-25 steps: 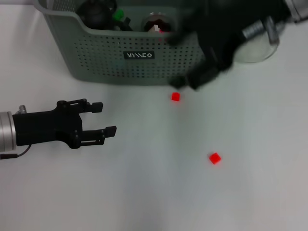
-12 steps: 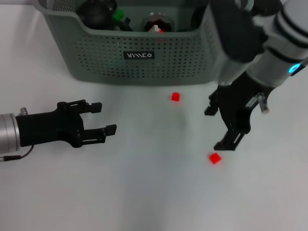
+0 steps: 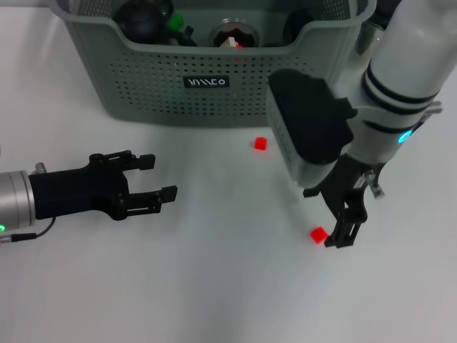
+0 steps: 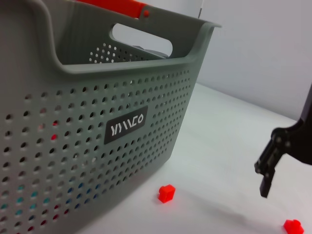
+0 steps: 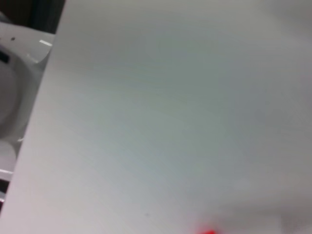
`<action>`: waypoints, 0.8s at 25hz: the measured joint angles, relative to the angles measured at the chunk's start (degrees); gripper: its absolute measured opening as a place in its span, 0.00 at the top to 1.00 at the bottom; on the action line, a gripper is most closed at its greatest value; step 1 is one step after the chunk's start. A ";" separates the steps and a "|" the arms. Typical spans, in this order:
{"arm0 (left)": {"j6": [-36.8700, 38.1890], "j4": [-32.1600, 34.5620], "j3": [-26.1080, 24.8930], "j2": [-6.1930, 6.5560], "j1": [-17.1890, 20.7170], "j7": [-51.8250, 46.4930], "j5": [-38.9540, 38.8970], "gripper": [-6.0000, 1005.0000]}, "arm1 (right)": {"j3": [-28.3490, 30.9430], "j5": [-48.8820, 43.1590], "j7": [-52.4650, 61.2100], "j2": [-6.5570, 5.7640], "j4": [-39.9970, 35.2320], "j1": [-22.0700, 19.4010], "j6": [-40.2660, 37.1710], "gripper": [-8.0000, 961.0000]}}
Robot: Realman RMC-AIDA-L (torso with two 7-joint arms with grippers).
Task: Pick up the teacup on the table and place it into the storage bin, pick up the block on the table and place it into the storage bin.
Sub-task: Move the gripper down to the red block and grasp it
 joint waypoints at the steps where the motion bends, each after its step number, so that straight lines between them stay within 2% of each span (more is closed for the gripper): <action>1: 0.00 -0.01 0.00 0.00 -0.05 -0.22 0.00 0.22 | -0.85 0.46 0.00 0.03 0.01 0.00 0.08 0.05; 11: 0.00 -0.03 0.00 0.01 -0.16 -0.42 -0.07 0.22 | -5.34 1.69 0.00 0.10 0.20 -1.12 1.80 0.05; 17: 0.01 -0.03 -0.43 0.02 -0.16 -0.44 -0.13 0.22 | -7.33 1.71 -0.10 0.11 0.32 -1.58 2.94 0.17; 20: 0.00 -0.03 -0.69 0.02 -0.16 -0.45 -0.15 0.22 | -7.84 1.72 -0.13 0.11 0.68 -1.75 3.91 0.29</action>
